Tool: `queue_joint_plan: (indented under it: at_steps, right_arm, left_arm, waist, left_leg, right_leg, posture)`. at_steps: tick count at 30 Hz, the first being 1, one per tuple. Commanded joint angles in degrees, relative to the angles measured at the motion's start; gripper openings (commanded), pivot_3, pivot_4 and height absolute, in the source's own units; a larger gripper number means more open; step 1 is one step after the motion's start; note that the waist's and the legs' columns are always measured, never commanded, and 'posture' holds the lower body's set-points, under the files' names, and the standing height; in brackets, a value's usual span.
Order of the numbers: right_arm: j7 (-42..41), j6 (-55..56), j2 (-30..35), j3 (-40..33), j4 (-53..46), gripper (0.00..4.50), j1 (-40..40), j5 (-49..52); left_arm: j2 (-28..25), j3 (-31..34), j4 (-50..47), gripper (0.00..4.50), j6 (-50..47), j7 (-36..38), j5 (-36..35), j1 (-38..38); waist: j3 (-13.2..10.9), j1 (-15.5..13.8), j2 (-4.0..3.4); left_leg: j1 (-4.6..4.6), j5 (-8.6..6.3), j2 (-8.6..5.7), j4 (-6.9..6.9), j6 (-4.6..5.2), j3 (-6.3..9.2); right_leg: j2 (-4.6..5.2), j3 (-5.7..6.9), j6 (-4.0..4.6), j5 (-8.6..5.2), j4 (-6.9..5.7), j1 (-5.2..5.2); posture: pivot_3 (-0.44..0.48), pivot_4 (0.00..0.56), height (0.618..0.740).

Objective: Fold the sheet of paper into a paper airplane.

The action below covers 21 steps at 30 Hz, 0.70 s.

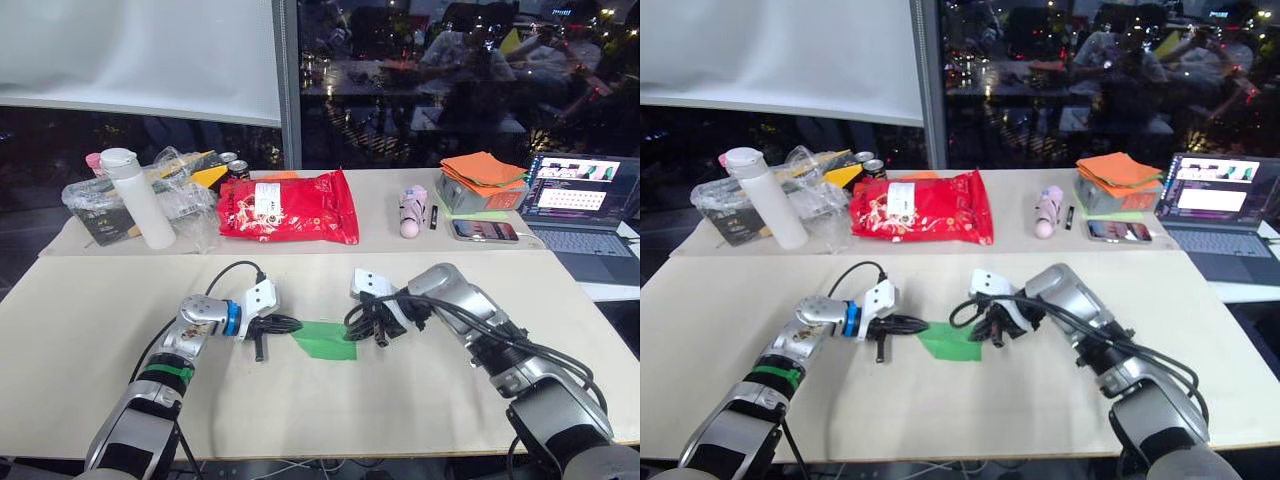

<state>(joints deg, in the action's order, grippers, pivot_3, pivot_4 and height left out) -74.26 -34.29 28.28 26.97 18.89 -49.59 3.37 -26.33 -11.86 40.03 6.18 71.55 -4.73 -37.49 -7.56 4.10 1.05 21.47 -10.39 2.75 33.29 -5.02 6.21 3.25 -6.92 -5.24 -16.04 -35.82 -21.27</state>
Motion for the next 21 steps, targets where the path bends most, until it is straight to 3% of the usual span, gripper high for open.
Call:
queue_joint_plan:
  at_steps: [1, 16, 21]
  right_arm:
    - [0.3, 4.2, -1.4, -1.3, 4.6, 0.0, -2.2, -0.4]
    - [-1.4, 13.9, -6.2, -0.6, 19.8, 0.0, -4.1, -5.3]
    - [-1.9, 15.0, -6.1, -0.7, 20.9, 0.0, -3.5, -6.4]
  left_arm:
    - [-0.4, 0.4, -0.7, 0.04, -0.8, 0.3, 0.1, 0.5]
    - [-1.4, 2.7, -4.7, 0.04, -2.2, -1.1, -0.6, 3.3]
    - [-2.1, 7.1, -13.9, 0.04, -5.5, 2.2, -8.5, 7.1]
  waist:
    - [0.0, 0.0, 0.0]
    - [0.0, 0.2, -0.03]
    - [0.0, 0.8, -0.04]
  left_leg:
    - [0.0, 0.0, 0.0, 0.0, 0.01, 0.0]
    - [-0.12, -0.01, 0.01, -0.02, 0.02, 0.0]
    - [-0.15, -0.01, 0.01, -0.03, 0.02, 0.0]
  right_leg:
    - [0.0, 0.0, 0.01, -0.01, -0.01, 0.0]
    - [-0.02, -0.01, 0.03, -0.03, -0.1, 0.04]
    - [-0.02, -0.02, 0.05, -0.04, -0.17, 0.05]
  posture:
    - [0.0, 0.15, 0.732]
    - [0.0, 0.15, 0.732]
    - [0.0, 0.15, 0.732]
